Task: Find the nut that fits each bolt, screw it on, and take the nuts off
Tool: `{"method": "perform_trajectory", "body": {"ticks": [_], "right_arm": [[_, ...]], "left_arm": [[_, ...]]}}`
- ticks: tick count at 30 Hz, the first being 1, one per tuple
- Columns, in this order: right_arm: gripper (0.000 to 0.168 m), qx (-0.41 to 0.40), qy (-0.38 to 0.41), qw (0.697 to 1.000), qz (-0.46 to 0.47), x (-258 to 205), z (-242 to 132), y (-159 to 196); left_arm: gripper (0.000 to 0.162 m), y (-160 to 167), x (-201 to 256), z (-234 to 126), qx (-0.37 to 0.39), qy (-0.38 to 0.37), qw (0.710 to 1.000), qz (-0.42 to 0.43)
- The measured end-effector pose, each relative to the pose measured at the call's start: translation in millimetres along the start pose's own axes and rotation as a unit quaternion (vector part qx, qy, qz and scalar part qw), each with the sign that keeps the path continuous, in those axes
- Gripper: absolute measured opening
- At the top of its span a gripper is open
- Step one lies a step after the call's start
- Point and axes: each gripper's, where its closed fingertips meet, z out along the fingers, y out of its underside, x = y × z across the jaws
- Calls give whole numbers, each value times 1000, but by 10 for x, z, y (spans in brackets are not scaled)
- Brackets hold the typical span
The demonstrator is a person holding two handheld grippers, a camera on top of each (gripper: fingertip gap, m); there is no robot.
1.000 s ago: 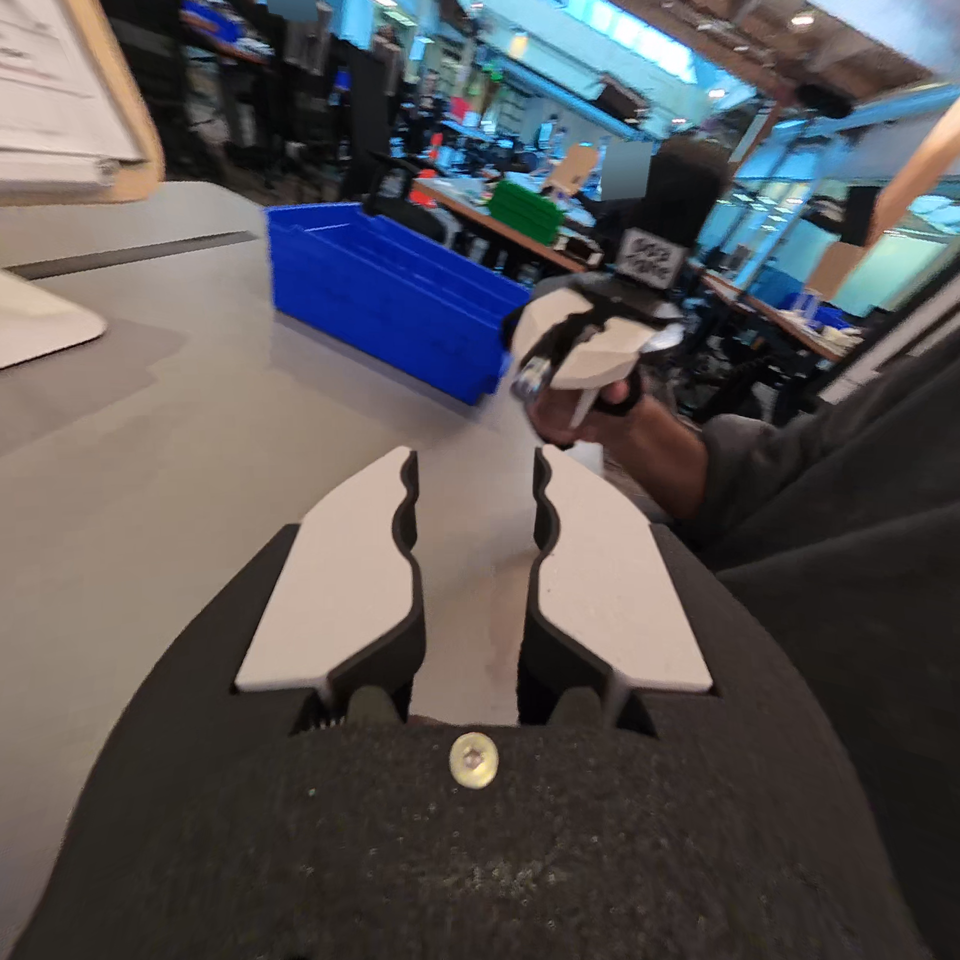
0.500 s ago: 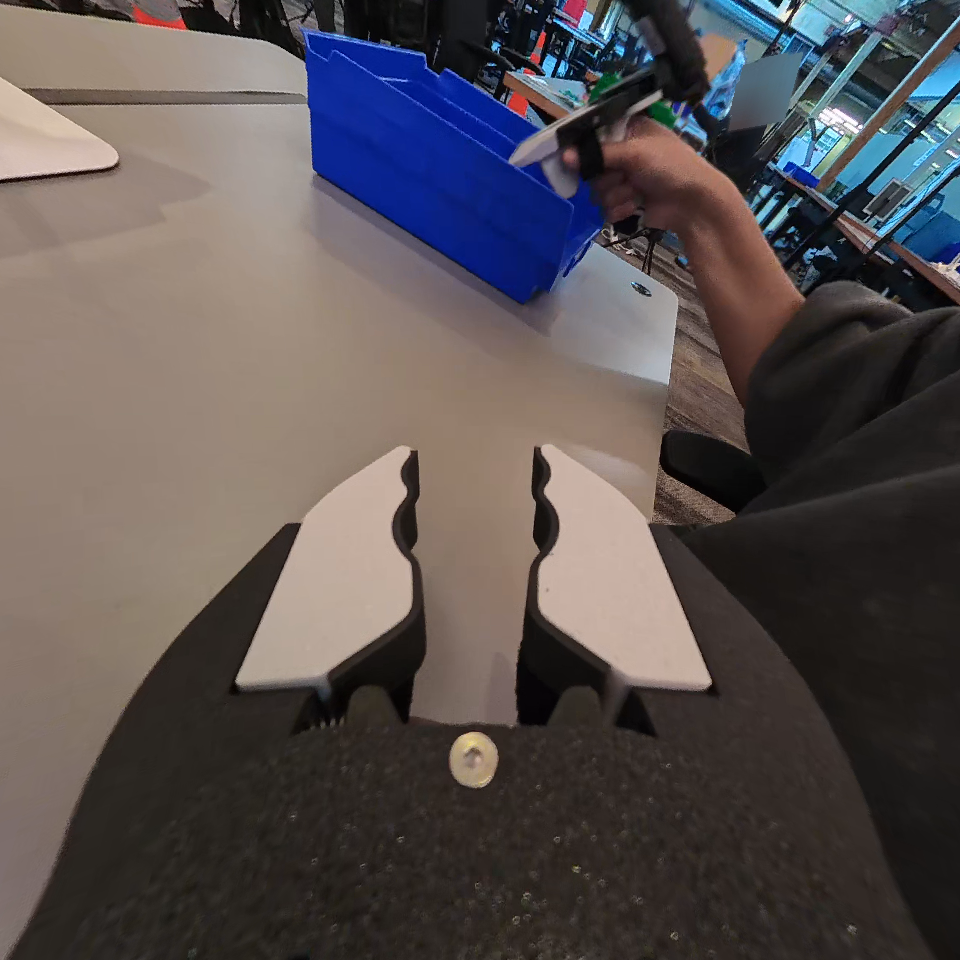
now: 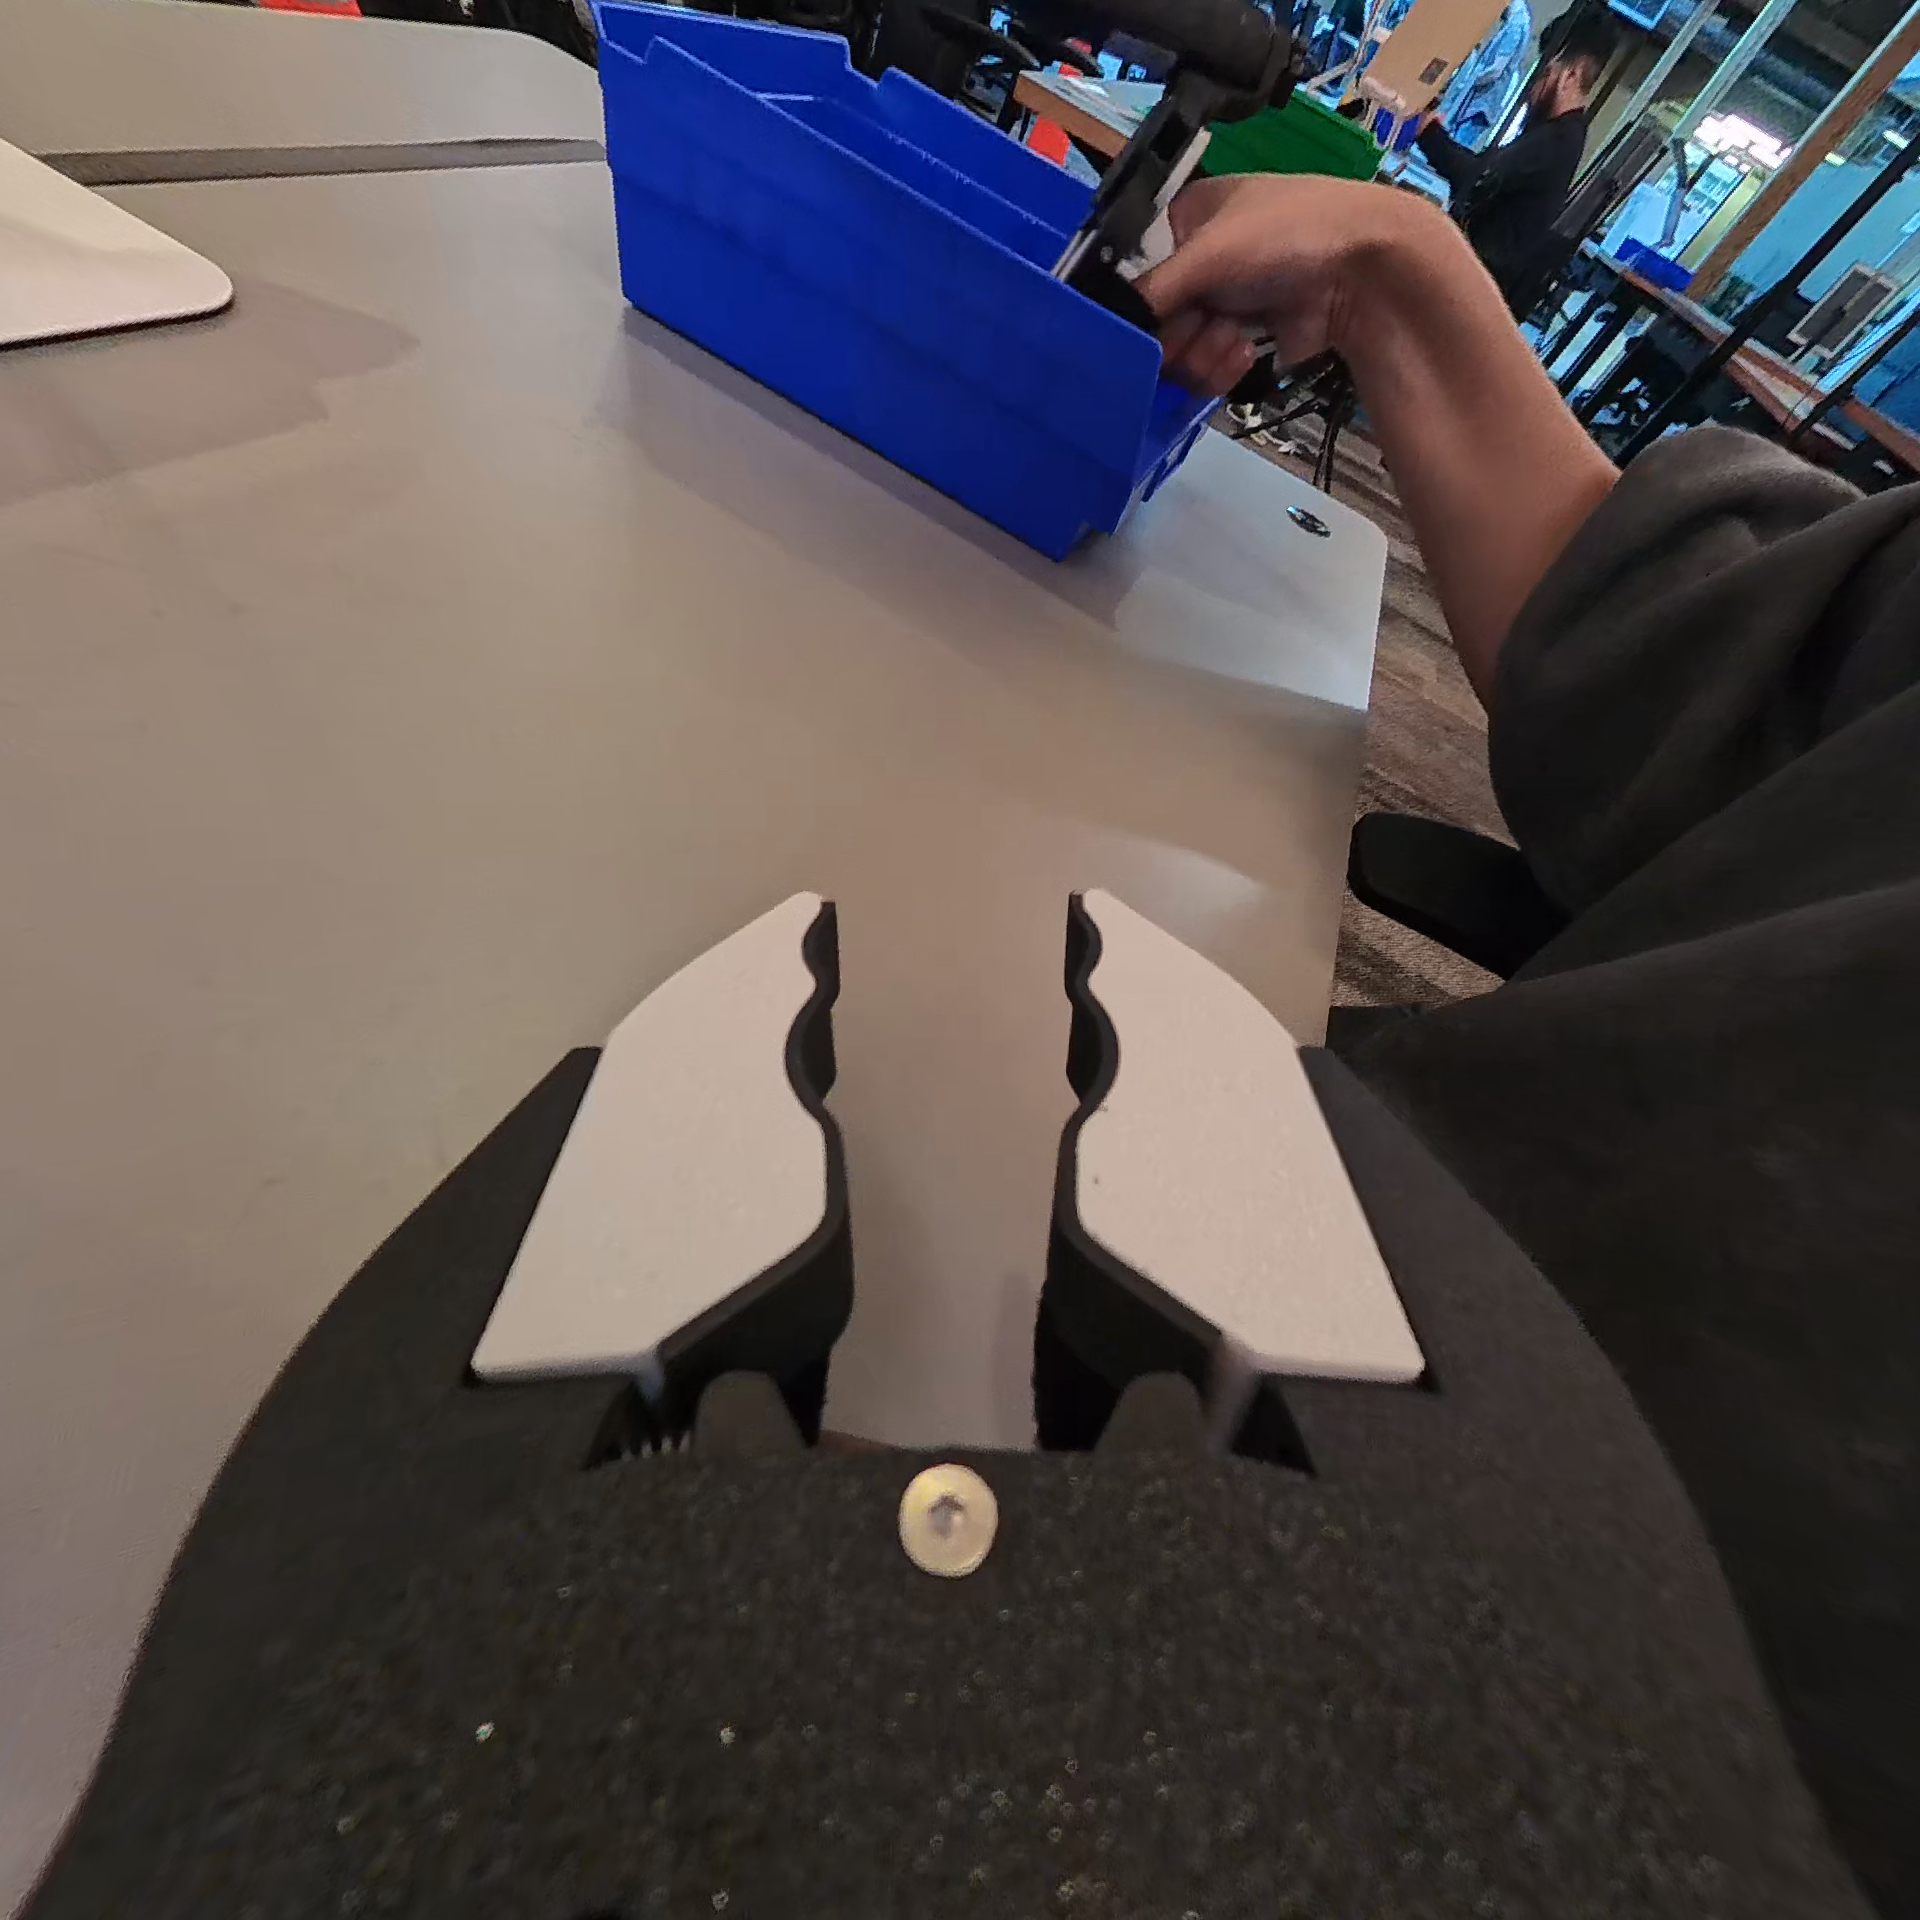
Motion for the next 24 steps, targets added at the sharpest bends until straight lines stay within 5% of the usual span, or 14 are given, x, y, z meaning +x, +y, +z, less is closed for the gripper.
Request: {"method": "perform_trajectory", "body": {"ticks": [1,5,9,13,16,24], "right_arm": [[27,16,6,1000,2,-5,-57,-26],[25,194,67,979,-9,-256,-620,-394],[26,425,-76,894,-120,-1755,-970,-700],[26,430,-110,867,-228,-2850,-376,-497],[22,396,-66,874,-276,-3118,51,-424],[12,434,-27,836,-335,-3366,124,-475]], "left_arm": [[41,-2,-5,-4,0,-3,1000,2],[41,-46,-55,-32,12,-22,1000,4],[40,-129,-172,-52,41,-60,997,-16],[40,-143,-237,-64,62,-86,993,-44],[39,-93,-252,-72,58,-101,992,-45],[38,-9,-257,-131,40,-124,991,-24]]}}
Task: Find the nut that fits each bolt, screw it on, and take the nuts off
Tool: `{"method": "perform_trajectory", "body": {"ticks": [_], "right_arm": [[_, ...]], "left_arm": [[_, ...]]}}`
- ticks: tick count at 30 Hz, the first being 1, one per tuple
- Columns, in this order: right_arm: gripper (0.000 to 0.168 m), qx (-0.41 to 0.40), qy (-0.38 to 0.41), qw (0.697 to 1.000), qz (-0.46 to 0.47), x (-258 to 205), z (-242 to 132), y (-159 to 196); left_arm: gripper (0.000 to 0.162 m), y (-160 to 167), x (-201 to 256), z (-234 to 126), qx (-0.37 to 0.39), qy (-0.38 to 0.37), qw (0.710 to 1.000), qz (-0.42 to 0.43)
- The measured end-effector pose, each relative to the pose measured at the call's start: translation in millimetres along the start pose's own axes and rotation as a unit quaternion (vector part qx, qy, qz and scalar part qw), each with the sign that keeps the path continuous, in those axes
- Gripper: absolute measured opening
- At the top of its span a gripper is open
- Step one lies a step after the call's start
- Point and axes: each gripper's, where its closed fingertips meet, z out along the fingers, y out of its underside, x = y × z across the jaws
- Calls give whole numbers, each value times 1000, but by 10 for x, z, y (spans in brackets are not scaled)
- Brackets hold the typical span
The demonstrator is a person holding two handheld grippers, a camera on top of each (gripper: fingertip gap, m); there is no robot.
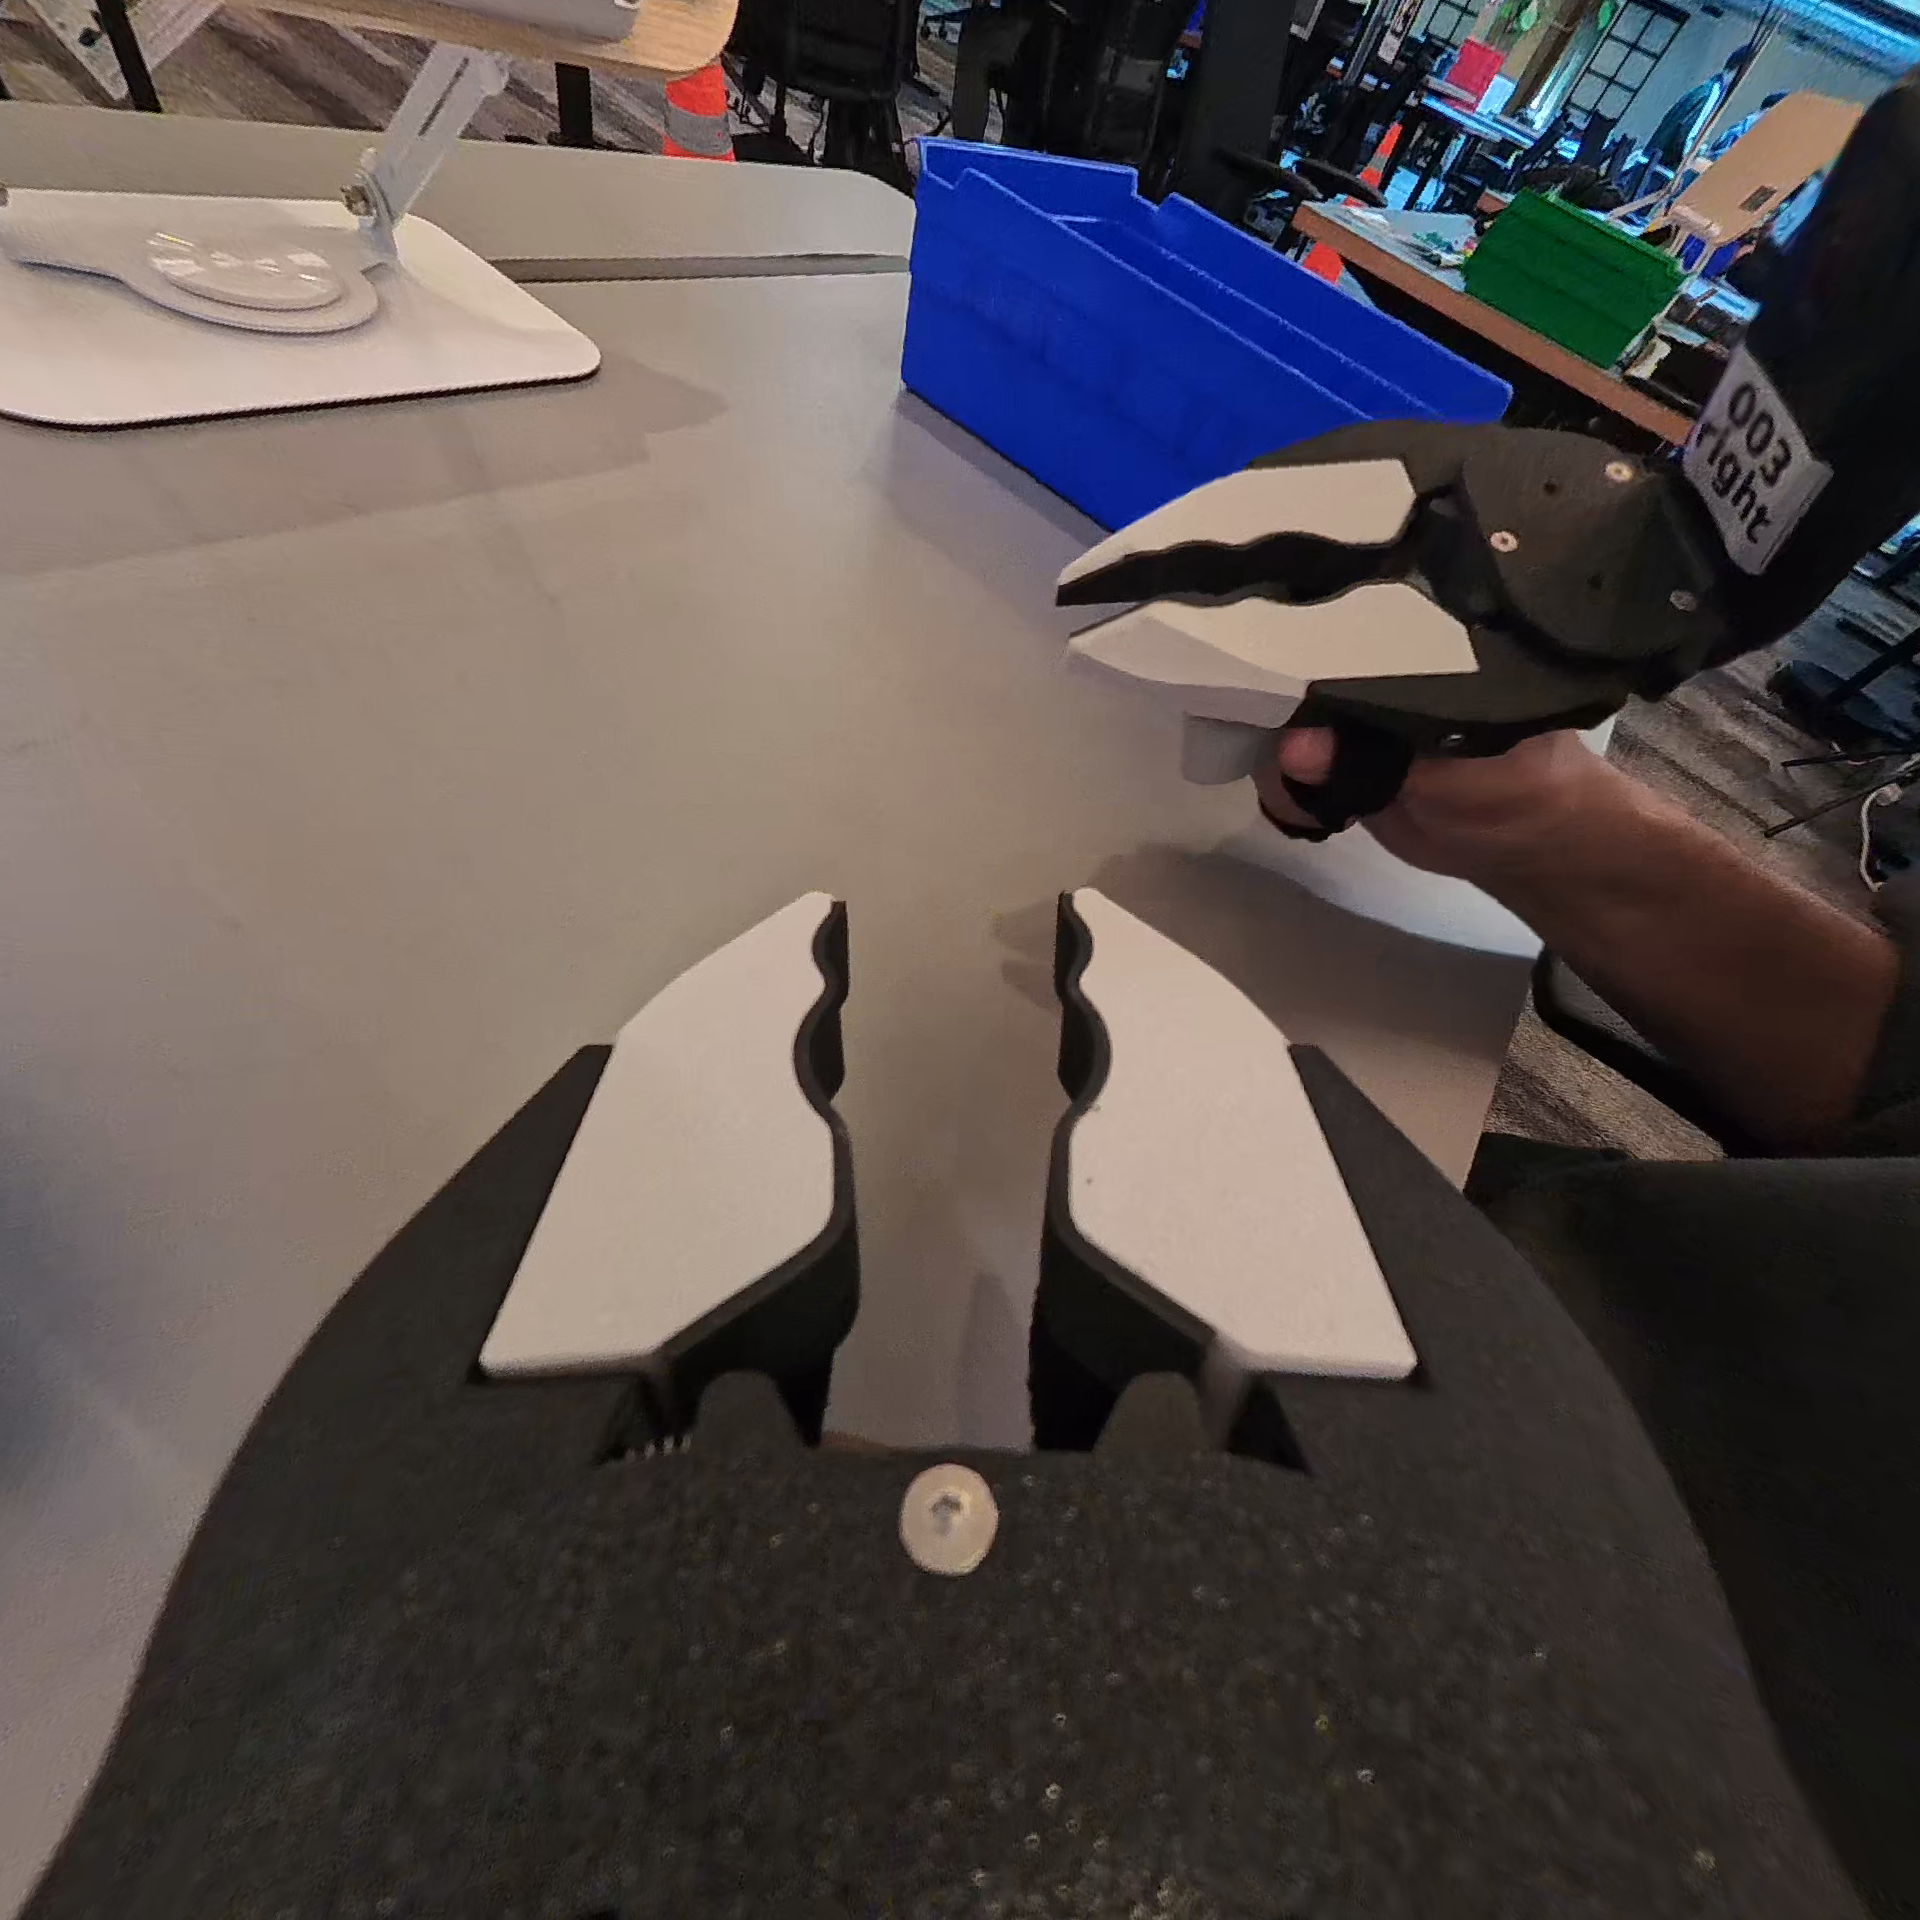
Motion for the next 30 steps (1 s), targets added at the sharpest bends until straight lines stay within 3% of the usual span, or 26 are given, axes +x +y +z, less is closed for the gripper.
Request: {"method": "perform_trajectory", "body": {"ticks": [7,11,15,20,26,30], "right_arm": [[8,26,6,999,28,46,-107,58],[4,61,10,997,55,121,-199,27],[2,98,10,992,84,177,-302,-21],[2,104,-1,990,94,178,-322,-22],[2,108,-10,989,104,182,-338,-22],[2,112,-15,987,115,195,-353,-22]], "left_arm": [[38,-145,-71,-289,-1,-22,1000,11],[38,-184,-478,-741,-53,-126,989,56],[37,-341,-1126,-1245,-118,-245,959,76],[33,-508,-2139,-1429,-230,-348,905,86],[33,-195,-3183,-1261,-409,-361,837,36],[32,78,-3483,-1248,-480,-351,804,-17]]}}
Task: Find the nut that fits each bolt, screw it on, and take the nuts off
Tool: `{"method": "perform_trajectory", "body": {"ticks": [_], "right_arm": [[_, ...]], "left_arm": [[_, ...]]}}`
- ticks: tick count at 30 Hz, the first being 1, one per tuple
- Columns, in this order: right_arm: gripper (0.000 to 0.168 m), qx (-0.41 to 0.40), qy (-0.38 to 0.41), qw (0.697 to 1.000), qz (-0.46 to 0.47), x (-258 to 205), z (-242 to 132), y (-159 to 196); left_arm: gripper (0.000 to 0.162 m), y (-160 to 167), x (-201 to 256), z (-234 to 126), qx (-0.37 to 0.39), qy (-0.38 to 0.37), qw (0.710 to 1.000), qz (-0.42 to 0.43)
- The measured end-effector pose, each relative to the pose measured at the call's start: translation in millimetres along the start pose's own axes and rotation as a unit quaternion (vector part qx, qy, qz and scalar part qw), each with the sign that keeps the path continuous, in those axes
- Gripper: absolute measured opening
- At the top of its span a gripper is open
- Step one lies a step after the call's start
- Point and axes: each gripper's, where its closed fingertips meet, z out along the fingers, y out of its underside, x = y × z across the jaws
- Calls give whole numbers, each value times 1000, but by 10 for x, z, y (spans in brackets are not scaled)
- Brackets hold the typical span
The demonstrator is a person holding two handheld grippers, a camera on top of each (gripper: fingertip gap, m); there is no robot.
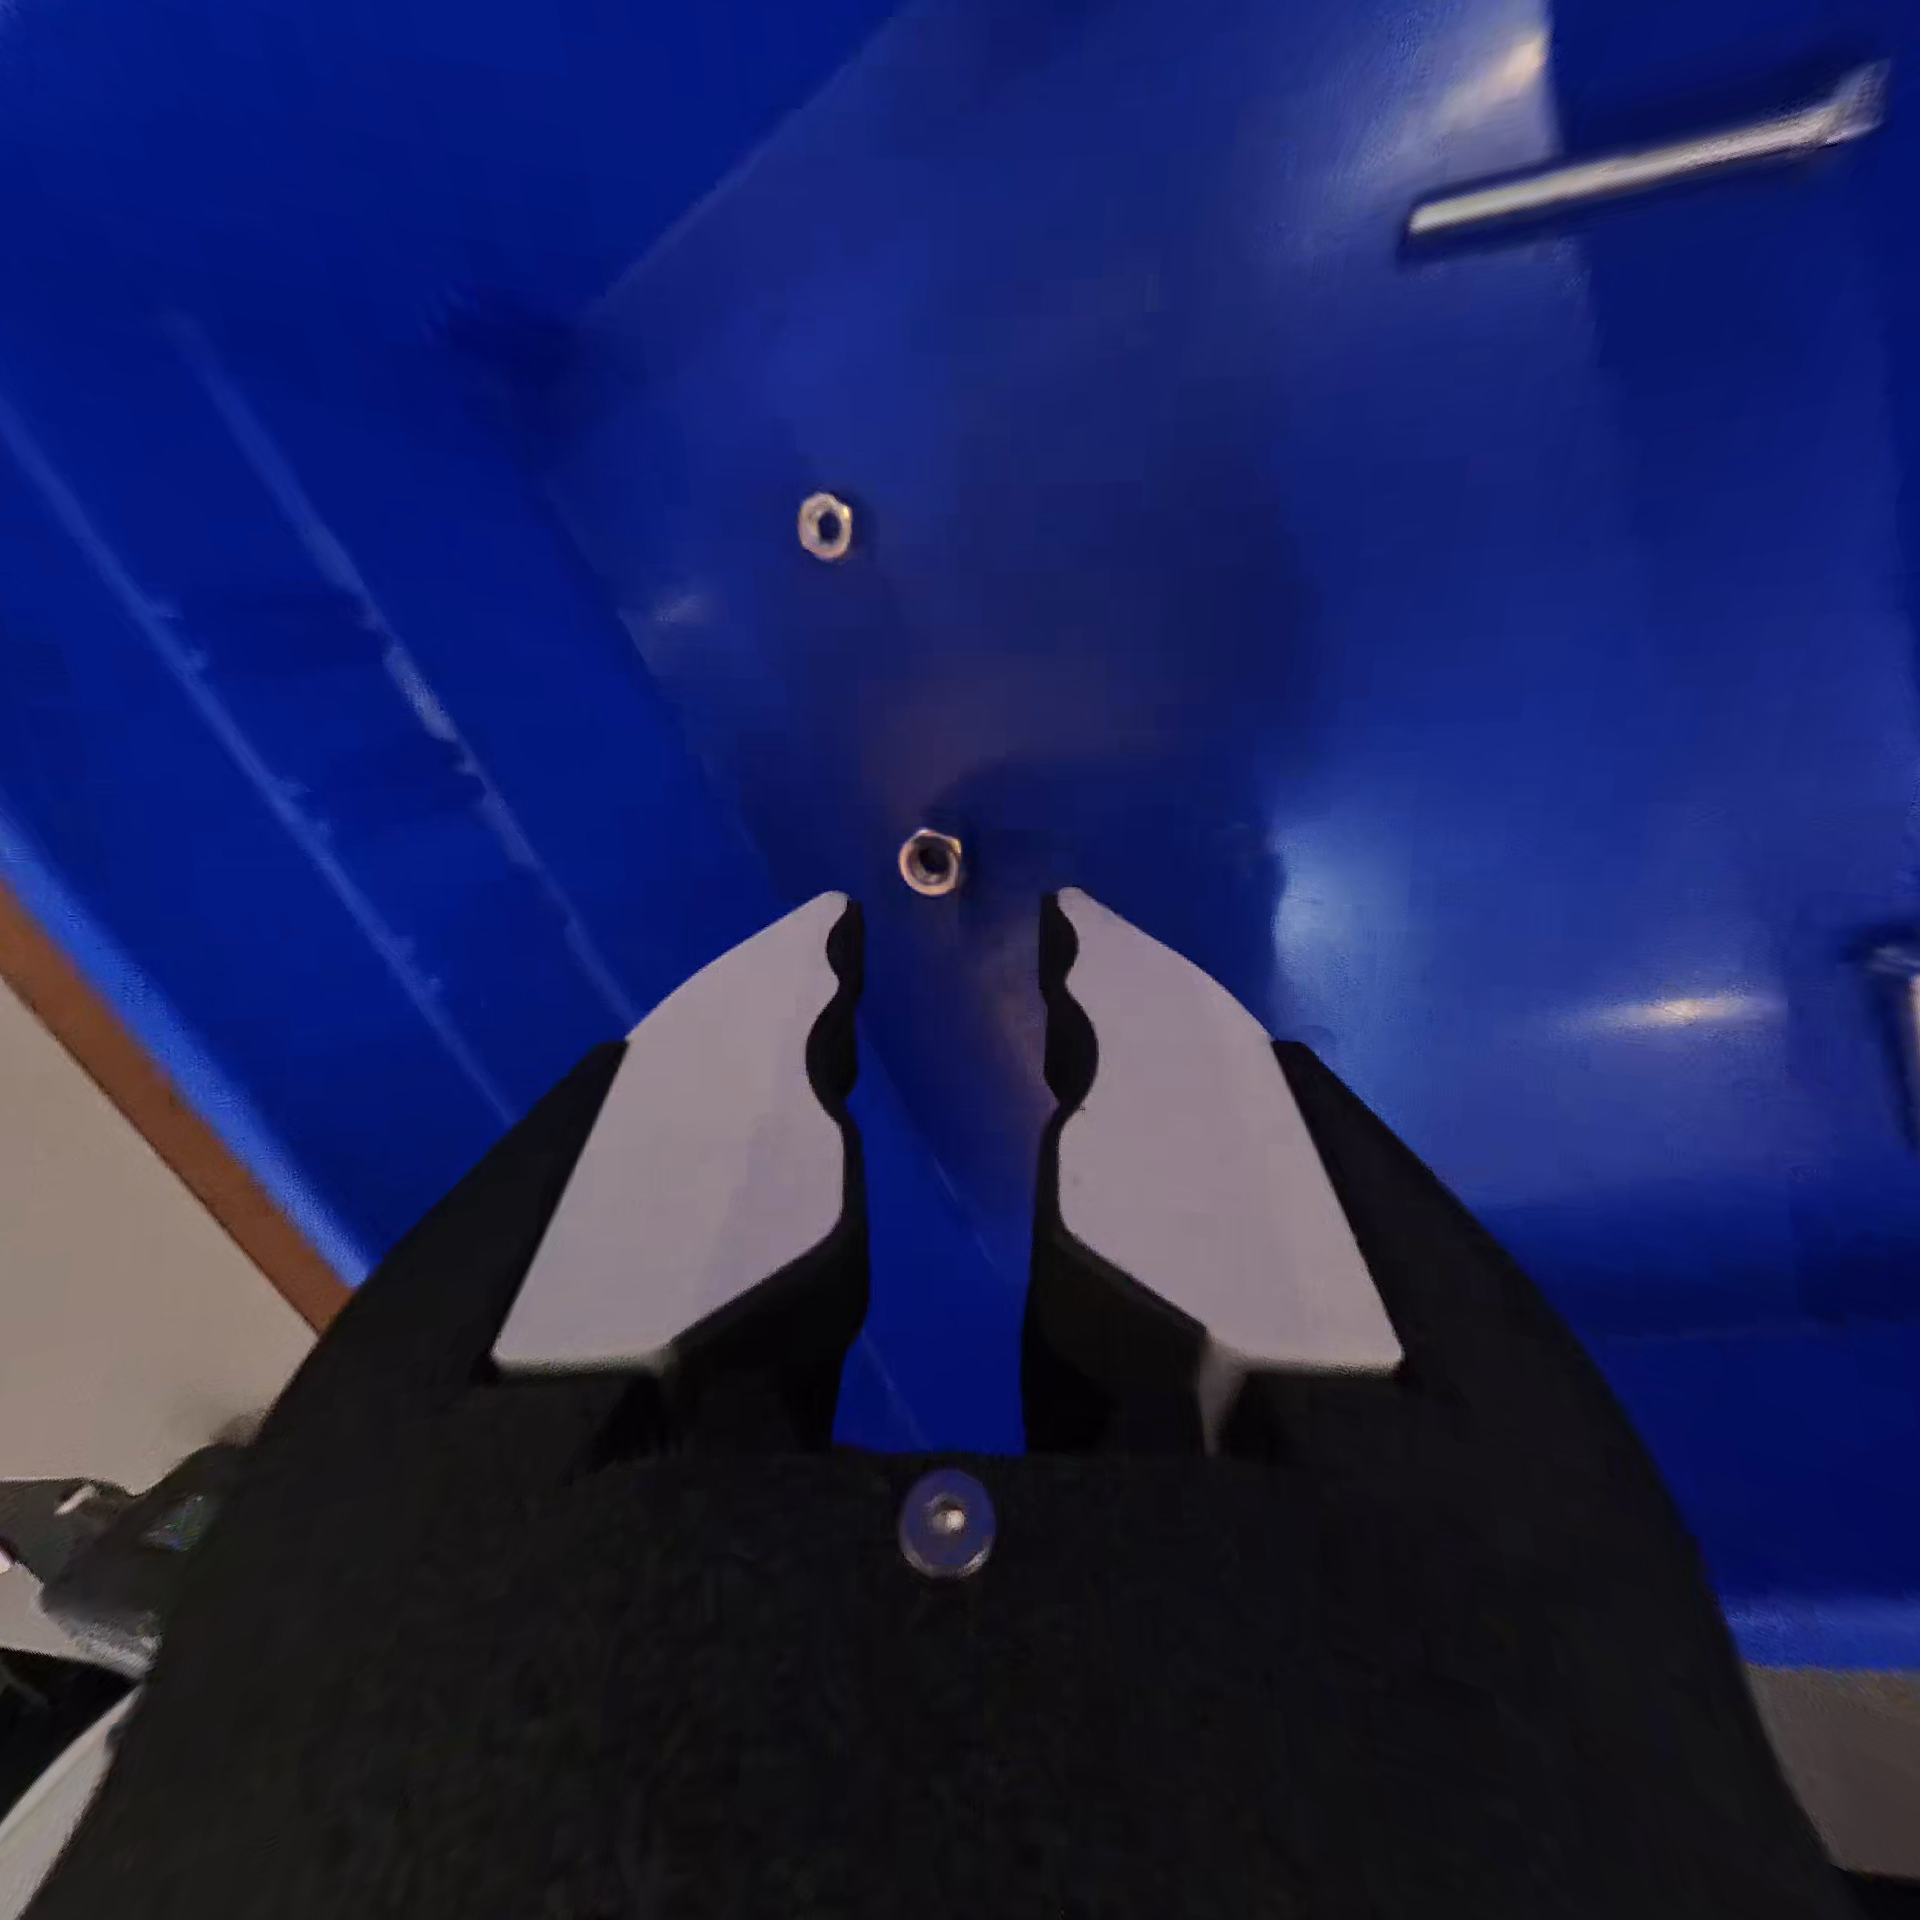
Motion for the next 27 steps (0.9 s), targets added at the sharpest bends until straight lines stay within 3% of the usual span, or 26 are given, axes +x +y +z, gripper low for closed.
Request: {"method": "perform_trajectory", "body": {"ticks": [3,5,11,18,21,24,27], "right_arm": [[2,1,-4,1000,4,-6,-6,-1],[2,1,-6,1000,4,-9,-7,-1],[2,1,-8,1000,7,-8,-9,0],[2,5,-7,1000,22,23,-22,-6],[2,5,-7,1000,22,21,-23,-7],[2,5,-8,1000,22,22,-21,-6],[2,5,-10,1000,27,28,-19,-3]], "left_arm": [[31,28,20,134,-12,26,999,-33],[15,-10,15,149,10,35,998,-53],[6,-44,77,85,35,55,996,-60],[0,-352,544,-917,139,80,986,54],[0,-452,598,-1206,158,30,983,89],[5,-362,423,-961,107,2,991,77],[29,-152,209,-401,28,38,999,13]]}}
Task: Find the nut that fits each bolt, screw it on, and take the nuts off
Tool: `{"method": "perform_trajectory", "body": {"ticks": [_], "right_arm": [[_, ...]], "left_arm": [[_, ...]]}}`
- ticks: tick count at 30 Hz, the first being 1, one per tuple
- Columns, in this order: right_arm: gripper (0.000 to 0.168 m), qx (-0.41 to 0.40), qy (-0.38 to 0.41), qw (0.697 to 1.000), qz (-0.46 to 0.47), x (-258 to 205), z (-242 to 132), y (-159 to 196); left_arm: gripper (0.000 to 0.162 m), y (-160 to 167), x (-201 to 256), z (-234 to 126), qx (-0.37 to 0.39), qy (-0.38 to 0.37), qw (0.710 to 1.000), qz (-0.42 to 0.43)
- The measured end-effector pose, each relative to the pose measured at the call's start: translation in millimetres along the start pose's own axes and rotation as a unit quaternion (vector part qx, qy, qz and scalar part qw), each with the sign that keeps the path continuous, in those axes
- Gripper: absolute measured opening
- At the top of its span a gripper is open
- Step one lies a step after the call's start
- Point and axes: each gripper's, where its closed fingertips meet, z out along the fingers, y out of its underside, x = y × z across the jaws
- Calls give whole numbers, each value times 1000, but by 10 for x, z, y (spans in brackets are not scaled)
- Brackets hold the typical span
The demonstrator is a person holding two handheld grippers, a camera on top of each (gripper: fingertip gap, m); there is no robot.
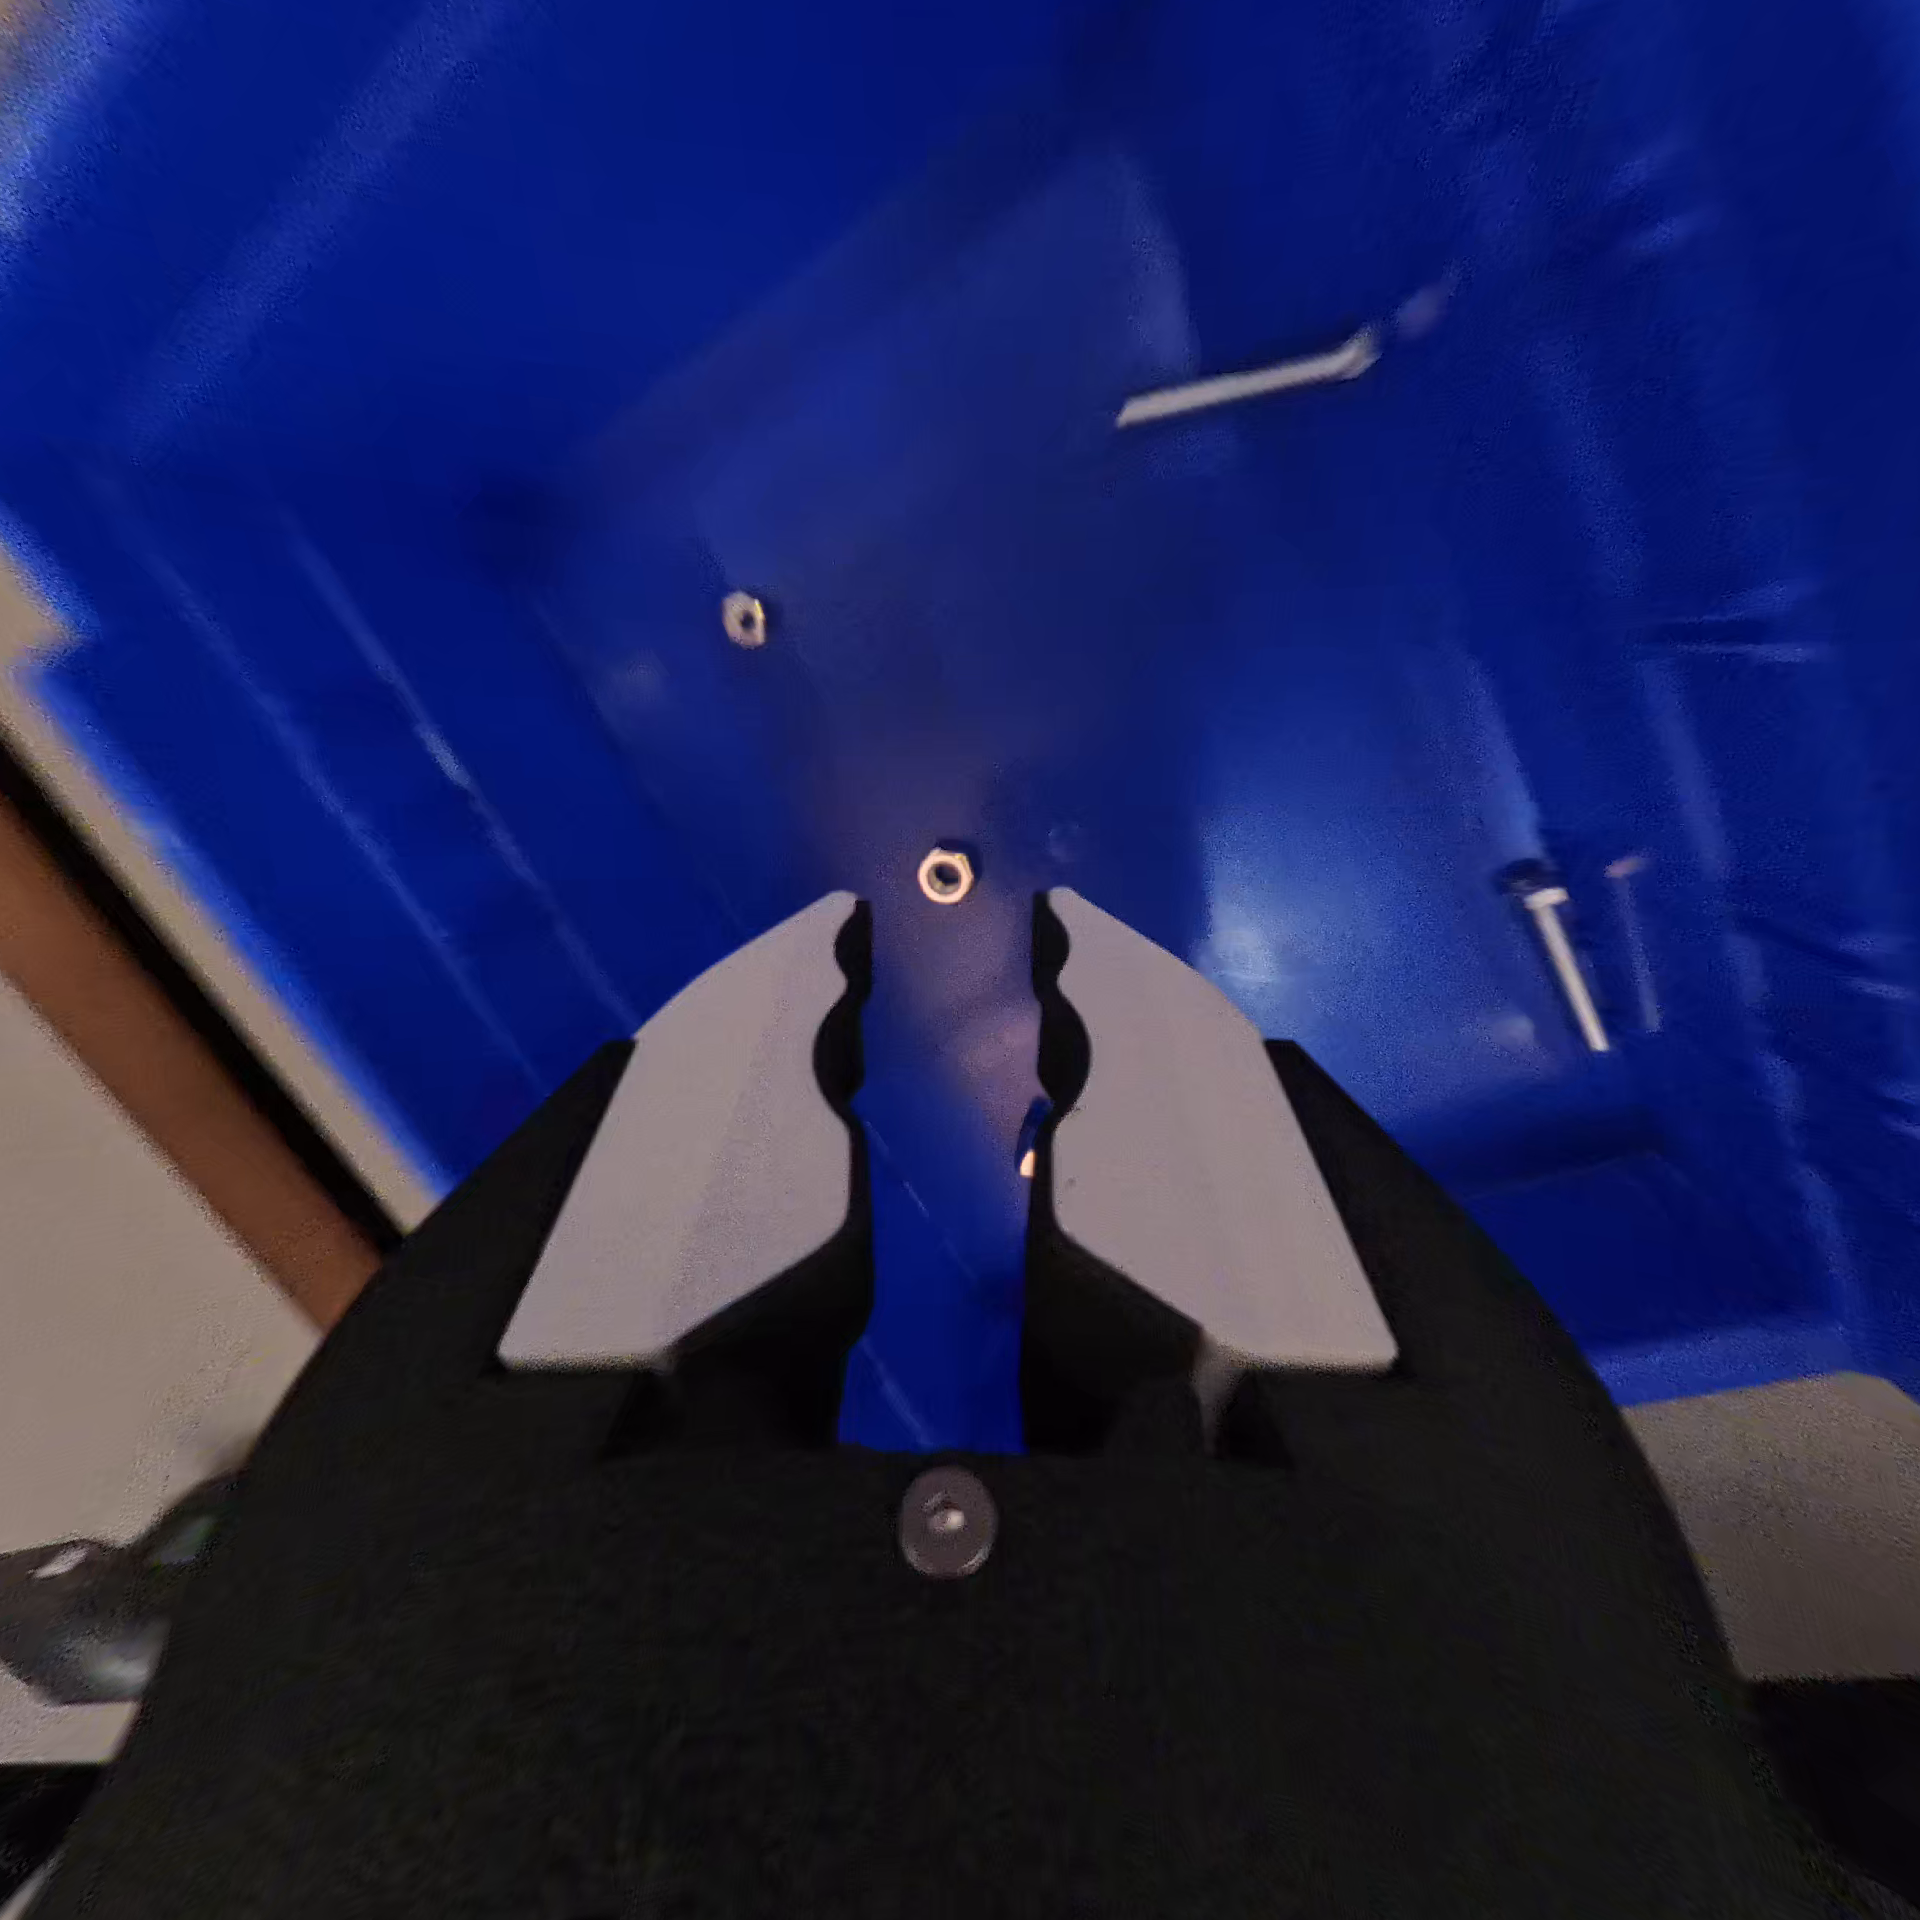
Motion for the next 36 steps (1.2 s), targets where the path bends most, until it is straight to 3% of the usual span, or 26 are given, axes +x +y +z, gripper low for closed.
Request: {"method": "perform_trajectory", "body": {"ticks": [3,7,13,14,16,20,24,28,32,36], "right_arm": [[2,1,-2,1000,7,11,-3,-3],[2,3,-3,1000,13,19,-7,-4],[2,1,-4,1000,11,12,-4,-1],[2,2,-4,1000,12,13,-4,-2],[2,3,-4,1000,12,14,-6,-3],[2,3,-4,1000,12,12,-9,-5],[2,1,-4,1000,12,8,-4,0],[2,-2,-4,1000,10,5,4,6],[2,1,-3,1000,4,-5,-2,0],[1,2,-3,1000,1,-11,-6,-4]], "left_arm": [[35,150,-125,292,-25,28,997,-62],[34,110,-74,384,-7,65,989,-131],[33,184,0,496,-41,77,985,-149],[17,164,3,494,-34,78,985,-152],[17,189,0,489,-43,72,985,-150],[15,63,72,259,-11,93,987,-133],[15,-436,556,-466,96,133,985,-45],[15,-875,1671,-1064,150,180,963,132],[16,-908,2843,-860,97,236,923,287],[15,-837,3411,-530,55,228,892,387]]}}
